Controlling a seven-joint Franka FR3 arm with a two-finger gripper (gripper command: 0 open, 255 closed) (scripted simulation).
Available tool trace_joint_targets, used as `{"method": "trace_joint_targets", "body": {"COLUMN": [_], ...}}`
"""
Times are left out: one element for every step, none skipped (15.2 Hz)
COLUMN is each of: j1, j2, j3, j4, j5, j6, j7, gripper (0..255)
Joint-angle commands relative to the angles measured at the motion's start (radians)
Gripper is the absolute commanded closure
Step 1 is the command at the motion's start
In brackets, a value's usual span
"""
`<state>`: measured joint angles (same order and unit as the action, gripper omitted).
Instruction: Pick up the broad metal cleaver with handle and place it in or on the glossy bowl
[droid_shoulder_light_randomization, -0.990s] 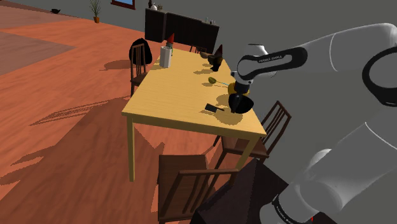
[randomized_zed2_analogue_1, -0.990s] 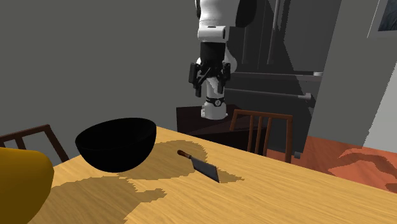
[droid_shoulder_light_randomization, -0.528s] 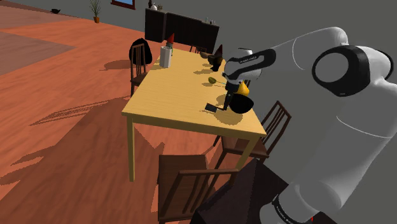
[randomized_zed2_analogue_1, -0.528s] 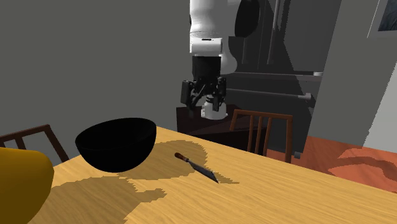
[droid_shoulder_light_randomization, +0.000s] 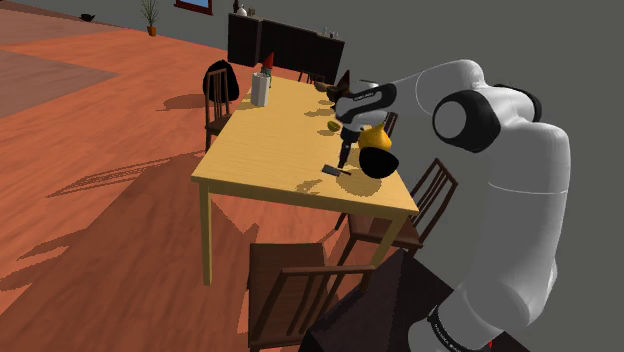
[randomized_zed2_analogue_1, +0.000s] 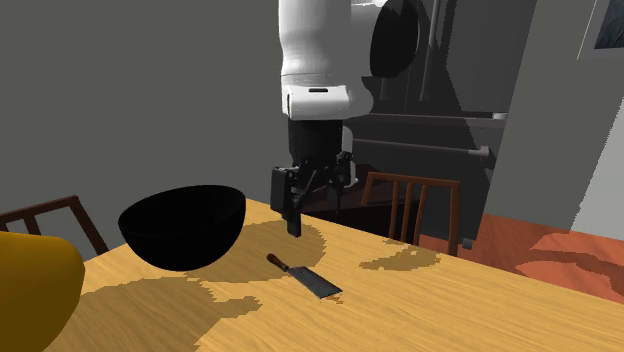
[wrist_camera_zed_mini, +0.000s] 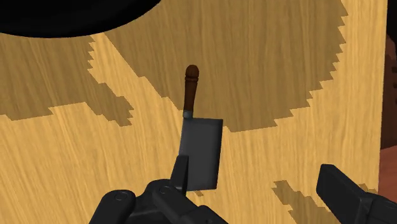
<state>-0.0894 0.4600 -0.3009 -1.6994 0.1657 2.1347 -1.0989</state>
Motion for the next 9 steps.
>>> {"method": "trace_joint_targets", "body": {"j1": [-0.017, -0.018, -0.019, -0.020, -0.021, -0.022, -0.022, -0.023, -0.023], "j2": [0.056, 0.062, 0.069, 0.076, 0.082, 0.090, 0.097, 0.101, 0.101], "j3": [0.011, 0.013, 0.015, 0.016, 0.018, 0.019, 0.021, 0.022, 0.022], "j4": [0.051, 0.047, 0.043, 0.040, 0.036, 0.033, 0.030, 0.029, 0.029], "j5": [0.018, 0.021, 0.023, 0.025, 0.028, 0.030, 0.033, 0.034, 0.034], "j6": [0.006, 0.016, 0.026, 0.037, 0.047, 0.057, 0.066, 0.072, 0.072], "j7": [-0.028, -0.030, -0.031, -0.032, -0.034, -0.036, -0.037, -0.038, -0.038], "gripper": [0, 0, 0, 0, 0, 0, 0, 0, 0]}}
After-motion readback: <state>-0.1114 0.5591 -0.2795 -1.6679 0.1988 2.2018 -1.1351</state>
